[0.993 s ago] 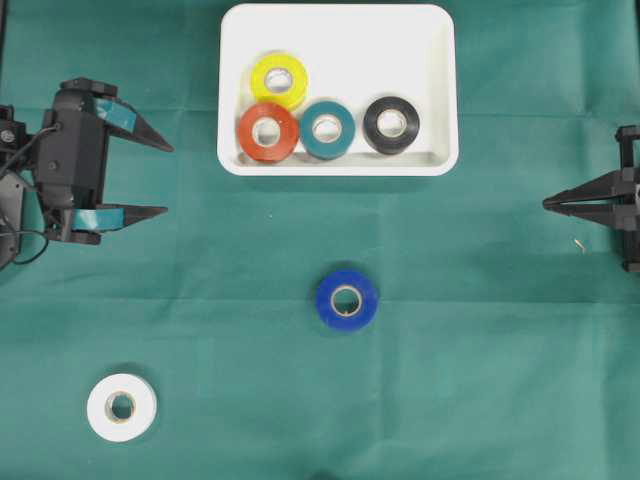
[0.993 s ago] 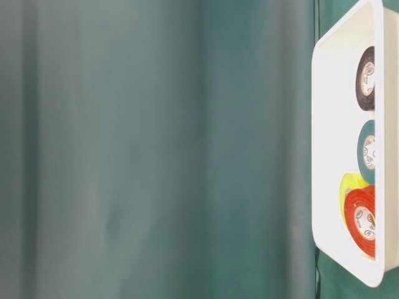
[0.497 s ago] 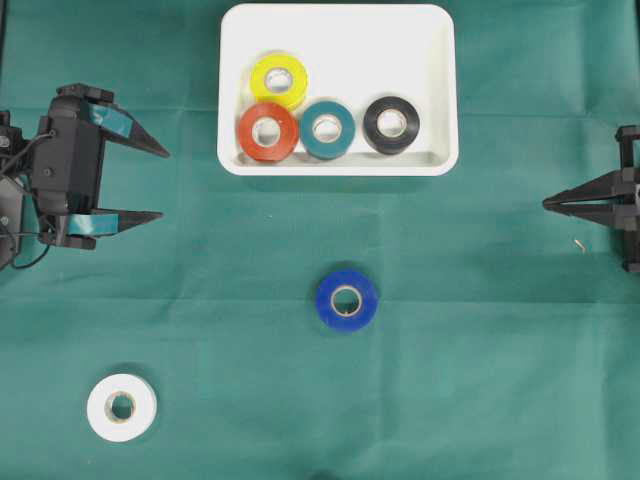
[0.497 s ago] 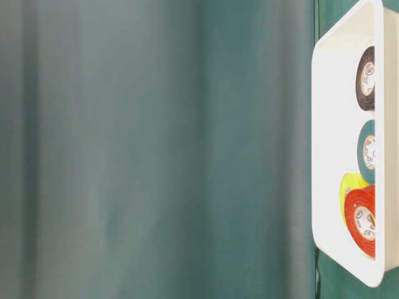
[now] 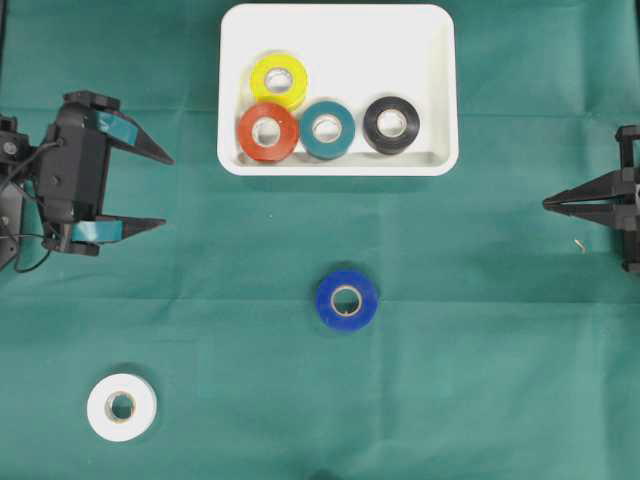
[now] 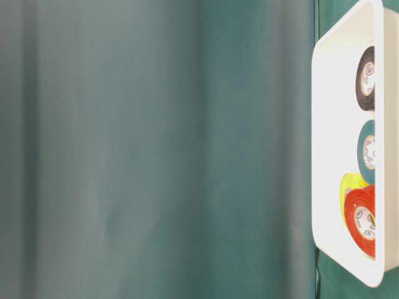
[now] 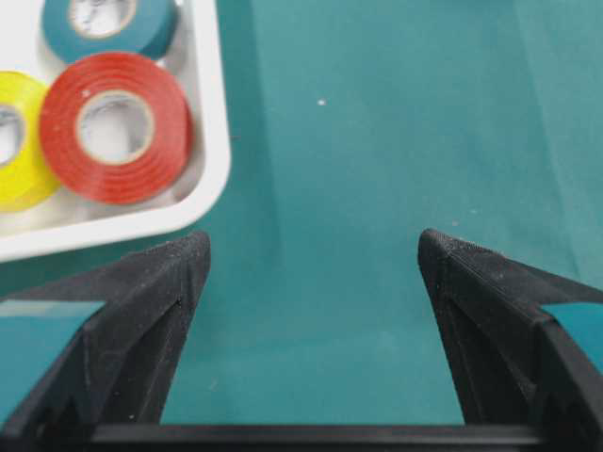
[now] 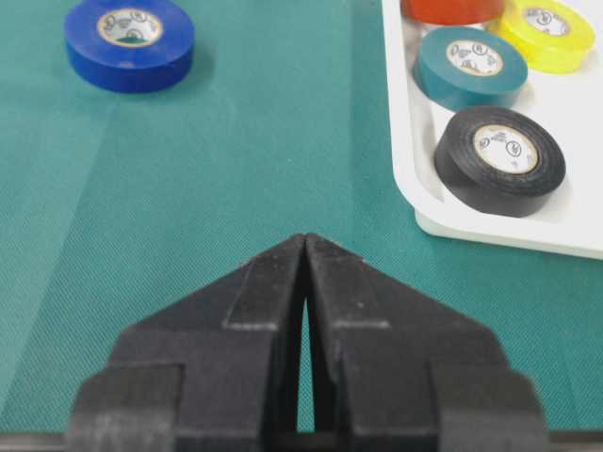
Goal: Put the tape into the white case with the left arm.
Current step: 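Withdraw the left gripper back to the left side, then reach the left gripper to the blue roll and grip its hole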
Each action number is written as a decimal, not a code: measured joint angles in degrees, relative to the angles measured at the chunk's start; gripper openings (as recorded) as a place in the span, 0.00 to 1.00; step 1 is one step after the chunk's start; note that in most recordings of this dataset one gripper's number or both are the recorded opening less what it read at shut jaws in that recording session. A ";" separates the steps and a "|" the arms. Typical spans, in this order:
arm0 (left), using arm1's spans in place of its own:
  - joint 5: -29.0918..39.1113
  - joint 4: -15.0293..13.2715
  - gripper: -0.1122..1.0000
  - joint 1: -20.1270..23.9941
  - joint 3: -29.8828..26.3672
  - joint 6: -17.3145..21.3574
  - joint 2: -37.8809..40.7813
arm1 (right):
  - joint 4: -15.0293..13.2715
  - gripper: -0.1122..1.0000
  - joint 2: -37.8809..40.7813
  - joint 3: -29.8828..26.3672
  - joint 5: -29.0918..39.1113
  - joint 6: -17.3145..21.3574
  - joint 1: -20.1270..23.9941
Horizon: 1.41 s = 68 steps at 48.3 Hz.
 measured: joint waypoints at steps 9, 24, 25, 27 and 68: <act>-1.67 0.00 0.91 -1.76 -1.14 -1.58 3.16 | 0.00 0.02 0.00 0.00 0.00 0.00 0.00; -2.29 0.00 0.91 -4.57 -6.24 -3.34 11.34 | 0.00 0.02 0.00 0.00 0.00 0.00 0.00; -2.29 0.00 0.91 -4.66 -6.68 -3.43 11.95 | 0.09 0.02 0.00 0.00 0.00 0.00 0.00; -2.29 0.00 0.91 -4.92 -7.56 -3.43 13.10 | 0.00 0.02 0.00 0.00 0.00 0.00 0.00; -2.46 -0.09 0.91 -9.40 -27.95 -3.52 37.18 | 0.00 0.02 0.00 0.00 0.00 0.00 0.00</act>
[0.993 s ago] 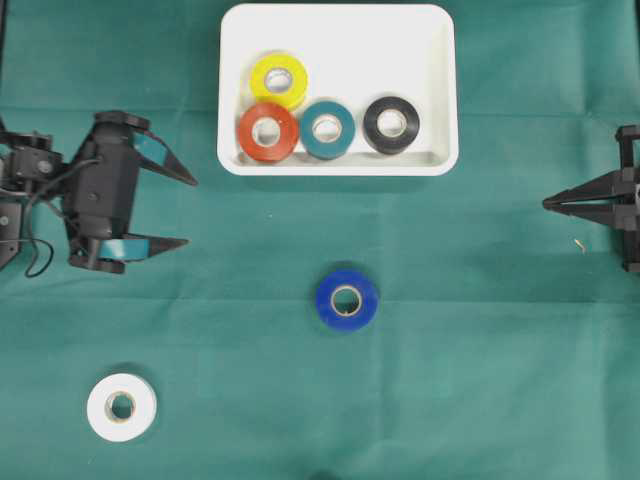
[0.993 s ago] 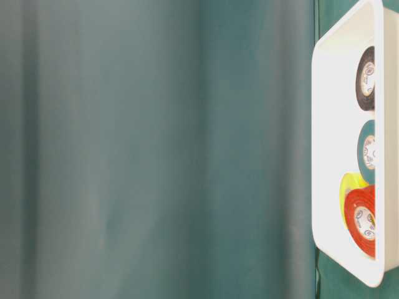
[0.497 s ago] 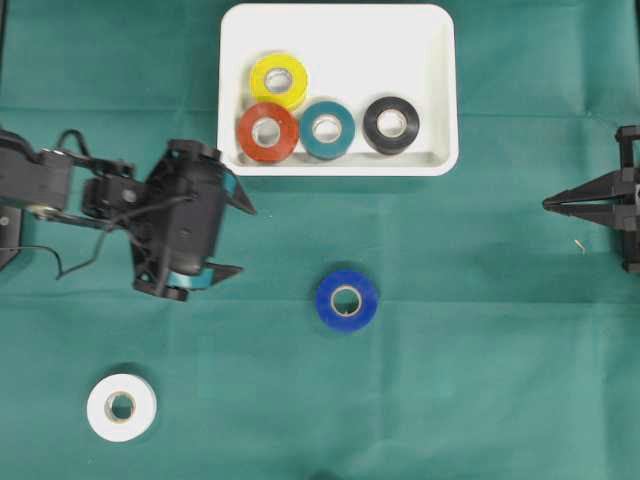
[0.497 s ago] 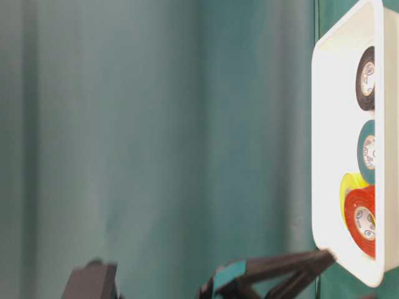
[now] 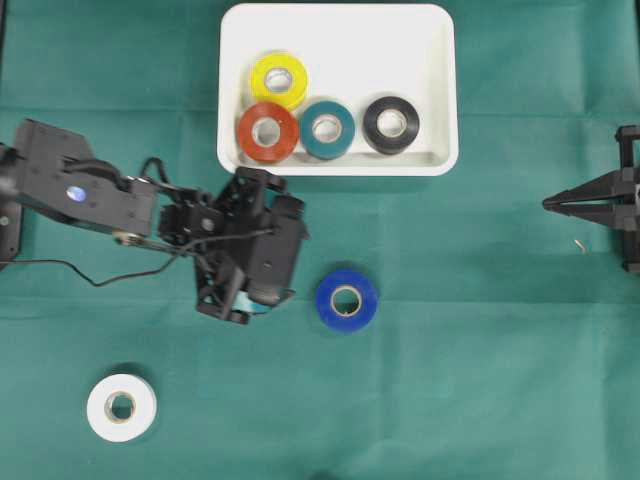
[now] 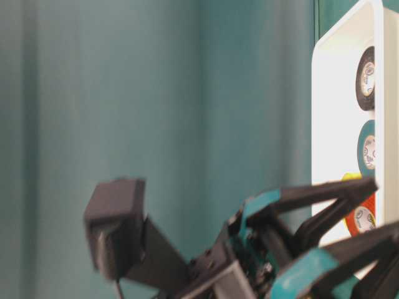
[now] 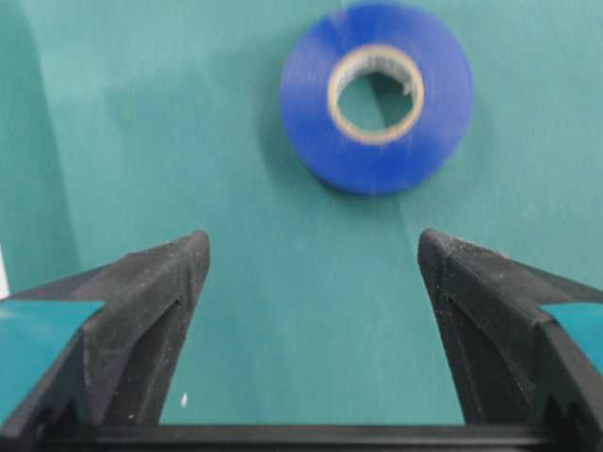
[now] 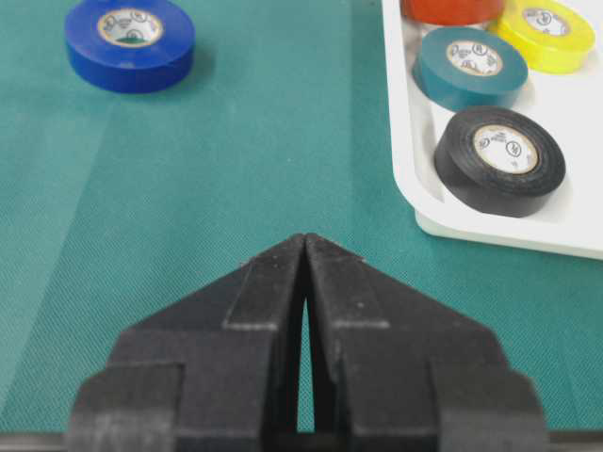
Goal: Put the tape into the white case with the left arm.
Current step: 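Reach the left gripper to the blue roll and grip its hole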
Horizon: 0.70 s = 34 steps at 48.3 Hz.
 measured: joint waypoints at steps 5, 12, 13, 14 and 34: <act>0.00 0.09 0.91 -0.18 -2.37 0.00 2.64 | 0.00 0.02 0.00 0.00 0.00 0.00 0.00; 0.18 0.00 0.91 -0.44 -5.80 -0.09 5.71 | 0.00 0.02 0.00 0.00 0.00 0.00 0.00; 0.18 0.00 0.91 -0.53 -6.15 -0.09 5.89 | 0.00 0.02 0.00 0.00 0.00 0.00 0.09; 0.26 0.09 0.91 -0.53 -6.50 -0.09 6.33 | 0.00 0.02 0.00 0.00 0.00 -0.09 0.00; 1.58 0.00 0.91 -0.97 -11.87 -6.86 11.16 | 0.00 0.02 0.00 0.00 0.00 0.00 0.00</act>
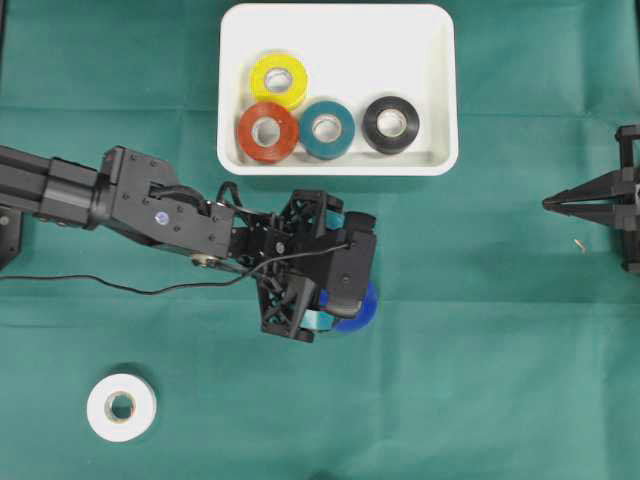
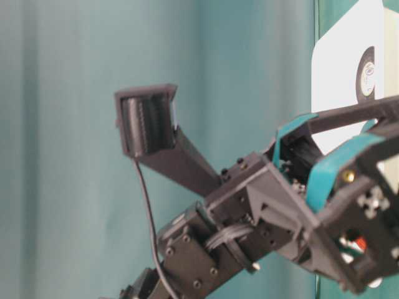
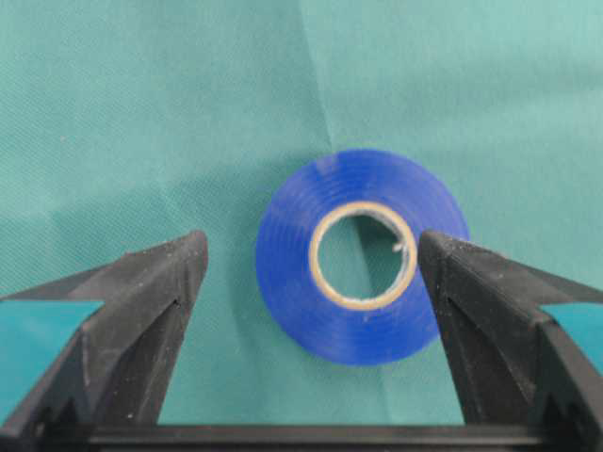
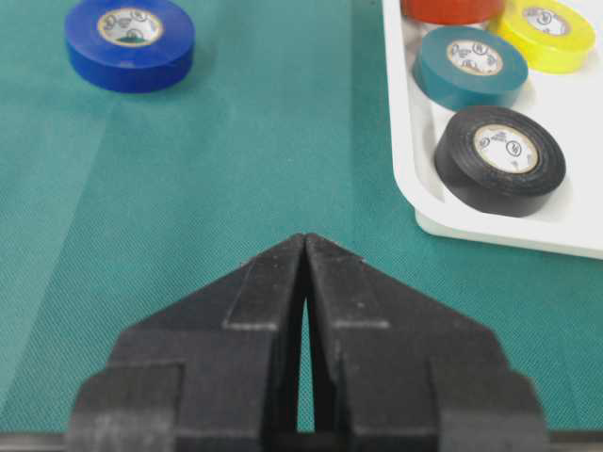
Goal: Put the tape into the white case with the left arm.
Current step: 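Reach the left gripper to the blue roll and grip its hole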
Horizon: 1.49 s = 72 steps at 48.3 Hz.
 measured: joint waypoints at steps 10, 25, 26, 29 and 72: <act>1.05 0.00 0.91 0.00 -1.67 -2.72 3.08 | 0.00 0.02 0.00 0.00 0.00 0.00 0.00; 1.58 0.09 0.91 0.18 -2.72 -2.72 5.45 | 0.00 0.02 0.00 0.00 0.00 0.00 0.00; 1.58 0.09 0.91 0.18 -2.64 -2.72 5.54 | 0.00 0.02 0.00 0.00 0.00 -0.09 0.00; 1.58 0.09 0.91 0.44 -2.72 -2.72 5.89 | 0.00 0.02 0.00 0.00 0.00 -0.09 0.00; 1.67 0.26 0.34 2.02 -2.90 -1.76 8.17 | 0.00 0.02 0.00 0.09 0.00 0.00 0.00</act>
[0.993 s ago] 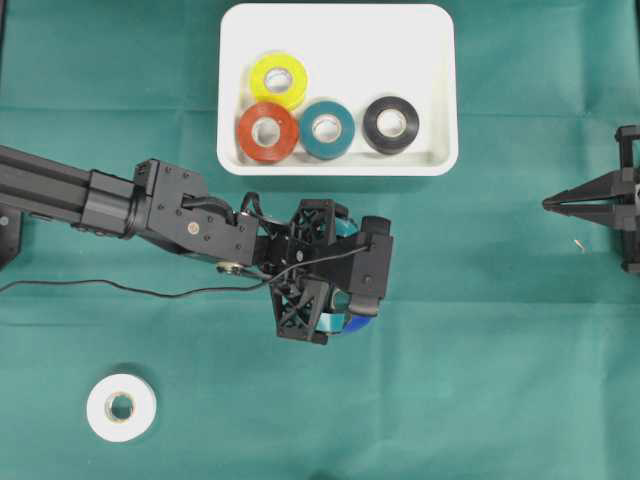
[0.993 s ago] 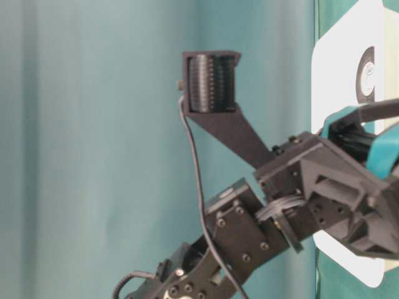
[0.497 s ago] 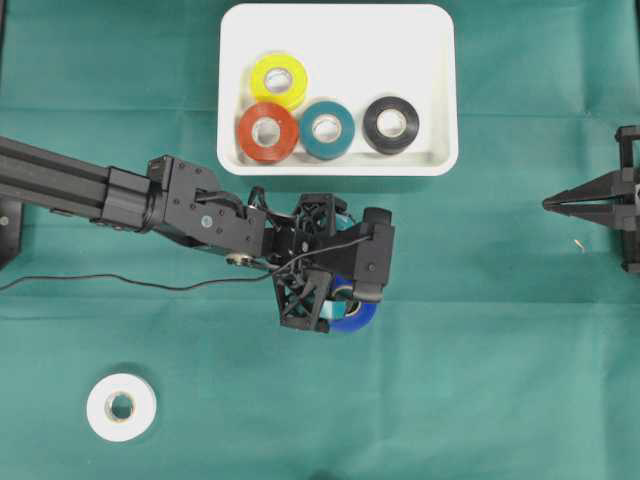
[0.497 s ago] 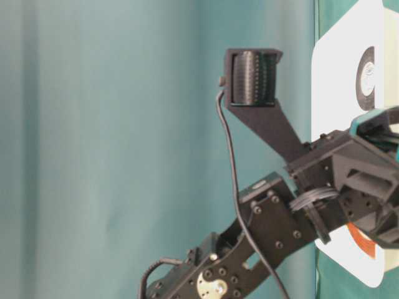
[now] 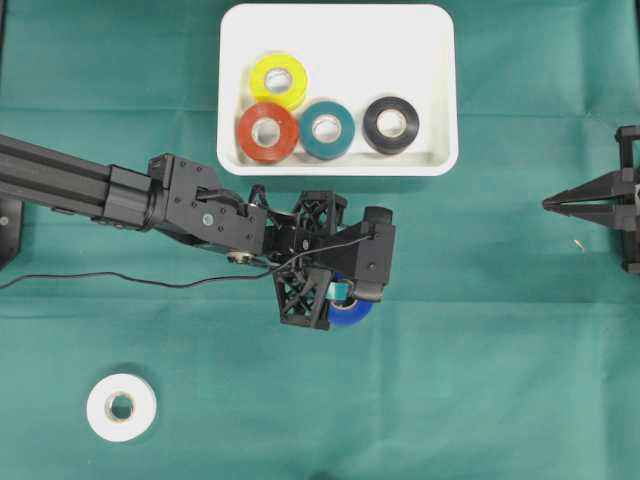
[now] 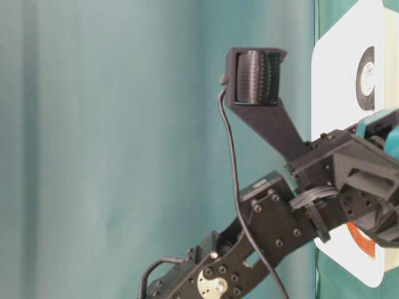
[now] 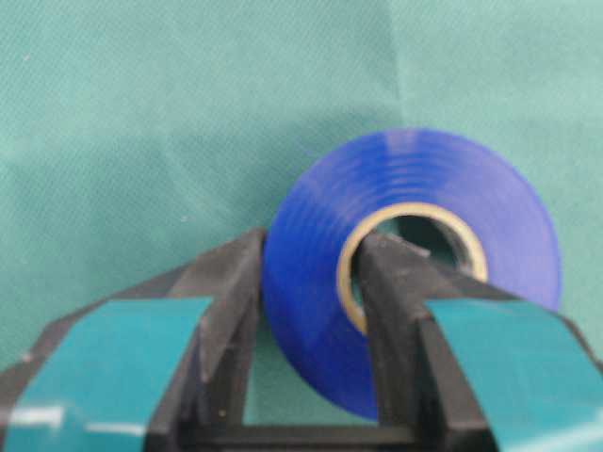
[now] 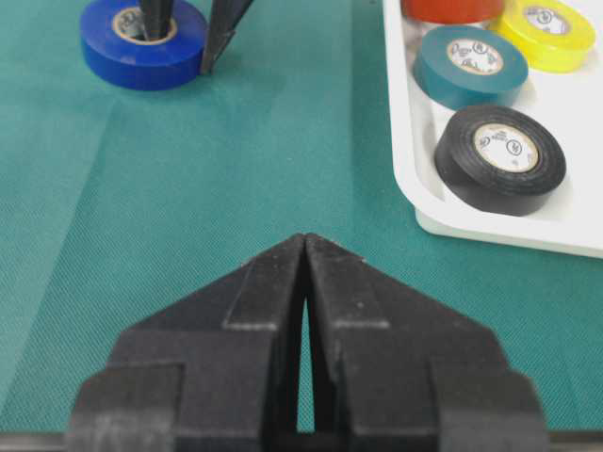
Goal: Put the tape into the white case with the left arm.
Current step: 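Reach the left gripper to the blue roll and grip its hole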
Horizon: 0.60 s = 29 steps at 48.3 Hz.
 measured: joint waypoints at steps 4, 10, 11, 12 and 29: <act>0.09 -0.09 0.34 0.00 0.00 0.00 0.00 | 0.00 0.02 0.00 -0.09 0.00 0.00 0.00; 0.09 0.00 0.34 0.00 0.00 0.00 0.00 | 0.00 0.02 0.00 -0.09 0.00 0.00 0.00; 0.09 -0.09 0.34 0.00 0.00 0.00 0.00 | 0.00 0.02 0.00 -0.09 0.00 0.00 0.00; 0.09 -0.09 0.34 -0.09 0.00 0.00 0.00 | 0.00 0.02 0.00 -0.09 0.00 0.00 0.00; 4.04 -0.09 0.34 -1.23 0.09 0.00 -5.10 | 0.00 0.02 0.00 0.00 0.00 0.00 0.00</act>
